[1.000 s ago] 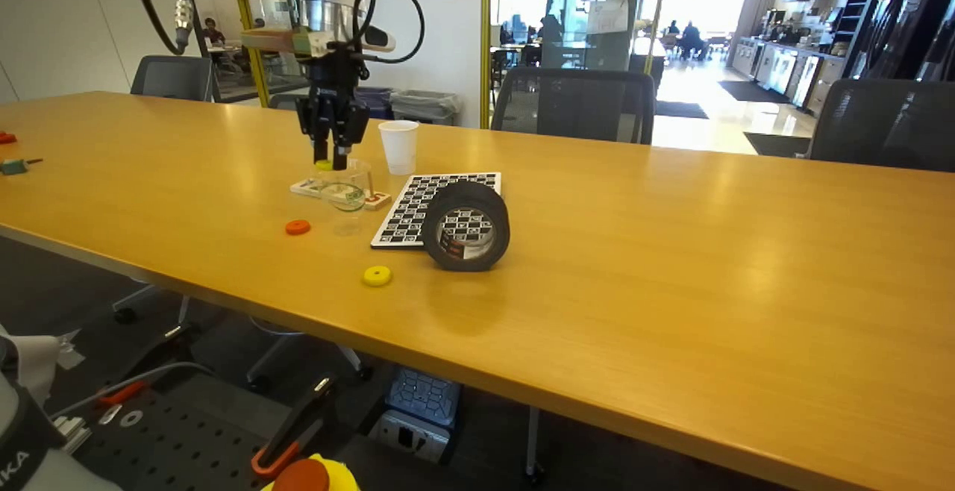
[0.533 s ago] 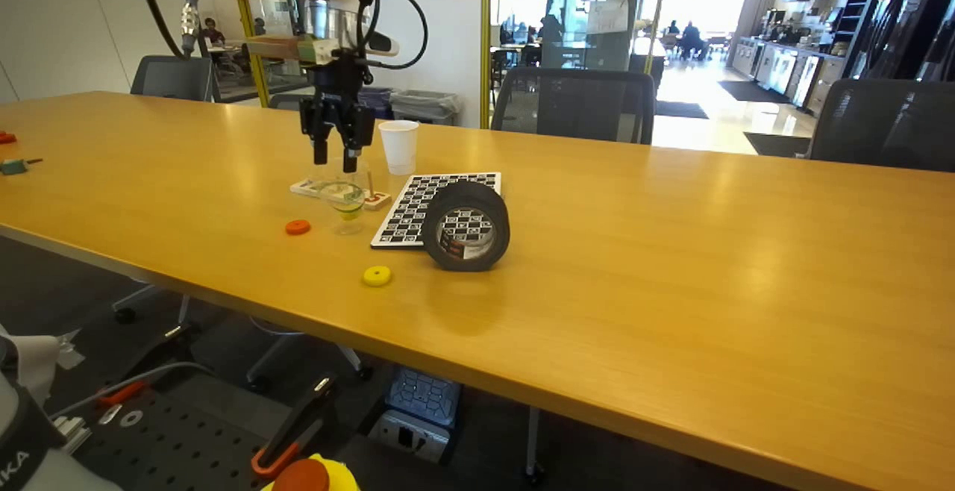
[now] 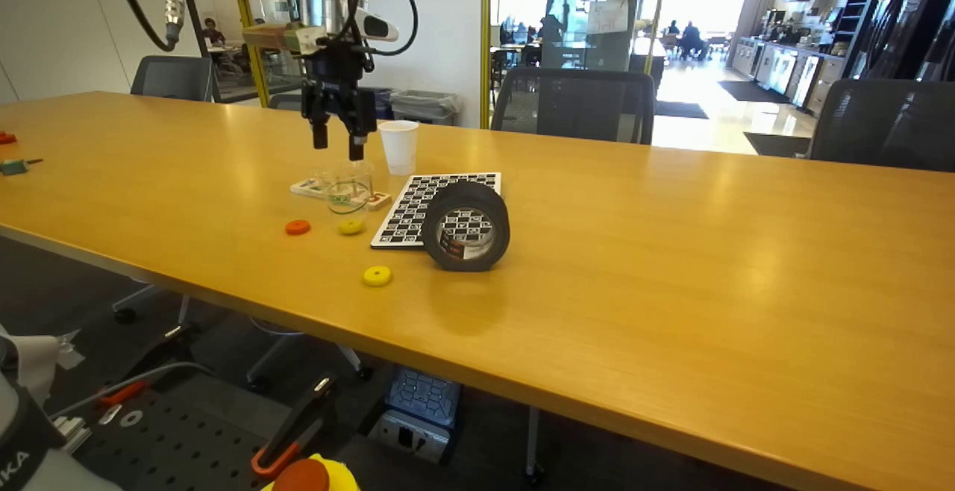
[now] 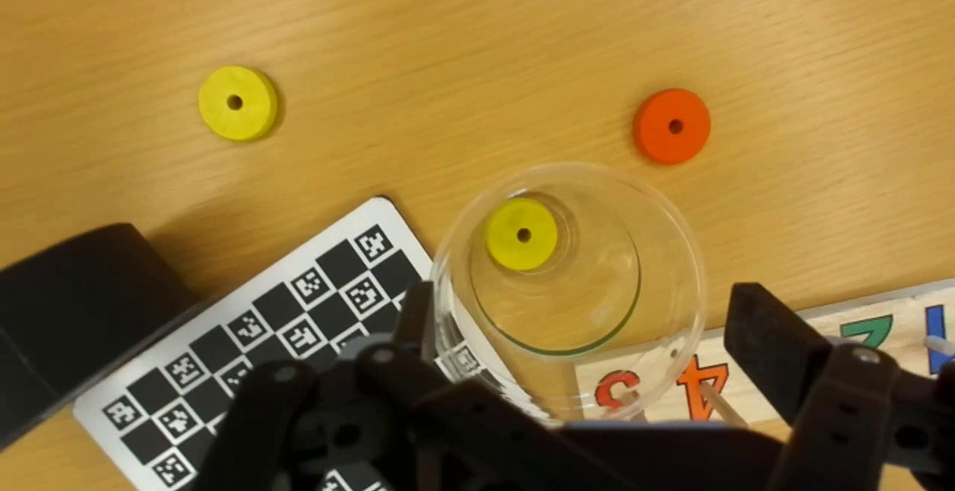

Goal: Put the orange circles inside the white cup and the yellow circles in the transparent cup.

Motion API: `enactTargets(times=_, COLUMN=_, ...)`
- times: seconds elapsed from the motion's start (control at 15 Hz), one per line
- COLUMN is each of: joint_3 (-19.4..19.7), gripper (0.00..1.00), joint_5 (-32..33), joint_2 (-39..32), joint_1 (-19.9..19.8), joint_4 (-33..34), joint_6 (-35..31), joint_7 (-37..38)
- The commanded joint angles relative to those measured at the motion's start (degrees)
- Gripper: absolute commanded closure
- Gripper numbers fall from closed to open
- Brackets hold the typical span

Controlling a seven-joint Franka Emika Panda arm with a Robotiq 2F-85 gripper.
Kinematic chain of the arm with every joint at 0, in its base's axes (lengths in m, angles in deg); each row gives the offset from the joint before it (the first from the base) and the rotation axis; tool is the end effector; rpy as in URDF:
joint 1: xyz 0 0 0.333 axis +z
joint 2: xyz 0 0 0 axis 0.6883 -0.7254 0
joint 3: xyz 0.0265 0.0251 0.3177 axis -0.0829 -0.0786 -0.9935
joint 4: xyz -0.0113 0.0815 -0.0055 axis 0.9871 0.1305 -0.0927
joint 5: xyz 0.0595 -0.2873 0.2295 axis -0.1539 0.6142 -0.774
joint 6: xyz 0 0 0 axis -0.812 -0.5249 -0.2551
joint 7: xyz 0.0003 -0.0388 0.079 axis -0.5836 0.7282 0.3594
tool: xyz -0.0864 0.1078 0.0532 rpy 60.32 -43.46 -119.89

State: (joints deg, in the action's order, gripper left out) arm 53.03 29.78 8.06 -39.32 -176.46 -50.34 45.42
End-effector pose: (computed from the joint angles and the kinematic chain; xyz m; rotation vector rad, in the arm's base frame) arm 0.4663 0.0467 0.3150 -3.1027 0.4060 0.1923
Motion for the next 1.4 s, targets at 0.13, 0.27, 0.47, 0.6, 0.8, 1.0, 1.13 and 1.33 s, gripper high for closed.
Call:
enactTargets(times=0.13, joint_3=-0.34, gripper=0.00, joint_5=1.65, joint_2=12.07, joint_1=-3.29, joint_4=-12.09, joint_6=-1.36, joint_7=13.15)
enactTargets(times=0.27, joint_3=-0.66, gripper=0.00, joint_5=2.56, joint_2=14.49, joint_1=-4.80, joint_4=-15.68, joint_6=-2.21, joint_7=15.71)
enactTargets(times=0.47, joint_3=-0.51, gripper=0.00, joint_5=4.53, joint_2=15.69, joint_1=-6.73, joint_4=-19.71, joint_6=-5.11, joint_7=14.37)
enactTargets(times=0.6, joint_3=-0.34, gripper=0.00, joint_5=6.35, joint_2=15.21, joint_1=-7.82, joint_4=-21.82, joint_6=-8.84, joint_7=12.39)
enactTargets(times=0.8, joint_3=0.08, gripper=0.00, joint_5=8.72, joint_2=13.01, joint_1=-9.04, joint_4=-23.61, joint_6=-14.53, joint_7=8.73)
enactTargets(times=1.0, joint_3=1.05, gripper=0.00, joint_5=9.28, joint_2=9.74, joint_1=-10.21, joint_4=-23.66, joint_6=-20.47, joint_7=4.75)
enactTargets(times=1.13, joint_3=1.85, gripper=0.00, joint_5=8.72, joint_2=7.80, joint_1=-10.65, joint_4=-24.20, joint_6=-23.85, joint_7=1.87)
enactTargets(times=1.33, joint_3=3.15, gripper=0.00, joint_5=7.90, joint_2=4.12, joint_1=-10.72, joint_4=-24.06, joint_6=-27.83, joint_7=-1.27)
